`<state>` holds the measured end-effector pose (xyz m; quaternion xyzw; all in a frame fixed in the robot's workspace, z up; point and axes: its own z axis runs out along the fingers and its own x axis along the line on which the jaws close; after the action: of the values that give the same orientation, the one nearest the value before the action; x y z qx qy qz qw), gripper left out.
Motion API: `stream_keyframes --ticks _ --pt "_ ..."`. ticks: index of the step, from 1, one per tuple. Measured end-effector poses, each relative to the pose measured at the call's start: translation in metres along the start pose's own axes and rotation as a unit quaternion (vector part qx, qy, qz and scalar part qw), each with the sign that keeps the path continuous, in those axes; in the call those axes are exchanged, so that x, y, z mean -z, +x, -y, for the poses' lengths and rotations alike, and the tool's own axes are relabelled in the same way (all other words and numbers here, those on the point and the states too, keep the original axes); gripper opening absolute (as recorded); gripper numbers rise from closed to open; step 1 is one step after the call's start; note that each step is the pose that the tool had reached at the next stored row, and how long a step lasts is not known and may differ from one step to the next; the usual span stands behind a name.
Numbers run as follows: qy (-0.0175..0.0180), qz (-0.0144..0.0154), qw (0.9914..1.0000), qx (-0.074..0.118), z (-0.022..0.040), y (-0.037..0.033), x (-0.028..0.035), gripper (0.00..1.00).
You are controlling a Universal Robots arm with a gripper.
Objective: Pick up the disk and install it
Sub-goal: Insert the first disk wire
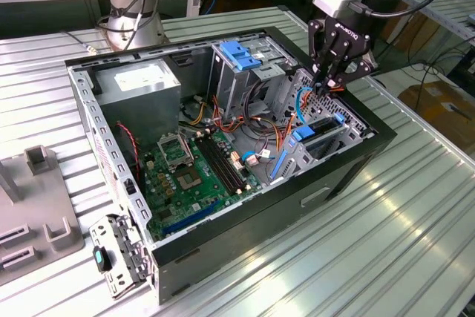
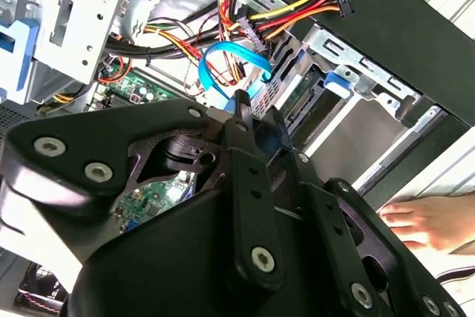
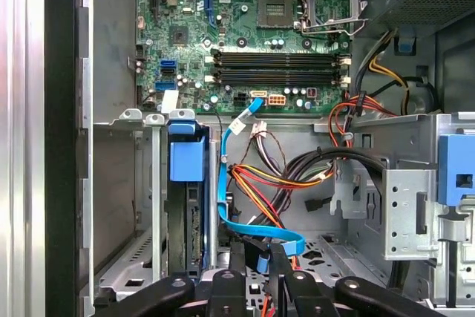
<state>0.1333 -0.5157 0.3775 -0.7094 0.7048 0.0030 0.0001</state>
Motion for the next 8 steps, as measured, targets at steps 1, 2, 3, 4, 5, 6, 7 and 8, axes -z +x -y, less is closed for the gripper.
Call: stream_keyframes --ticks 1,2,3,4,5,6,7,8 --pt "0.0000 -0.0001 1.00000 0.000 0.0000 0.0000 0.0000 0.27" --pt "0.0000 -0.0002 1.00000 0.000 0.0000 0.0000 0.0001 0.27" --pt "0.0000 -0.0004 1.00000 0.000 0.0000 0.0001 0.0002 0.27" --pt "0.0000 -0.0004 1.00000 0.000 0.0000 0.0001 0.0001 0.27" --pt "0.0000 -0.0005 1.00000 0.000 0.0000 0.0001 0.0002 0.27" --pt "0.0000 -0.0005 1.00000 0.000 0.0000 0.0001 0.0002 0.27" --pt "0.0000 -0.0005 1.00000 0.000 0.0000 0.0000 0.0001 0.27" --pt "0.0000 -0.0006 1.00000 0.000 0.0000 0.0001 0.0002 0.27"
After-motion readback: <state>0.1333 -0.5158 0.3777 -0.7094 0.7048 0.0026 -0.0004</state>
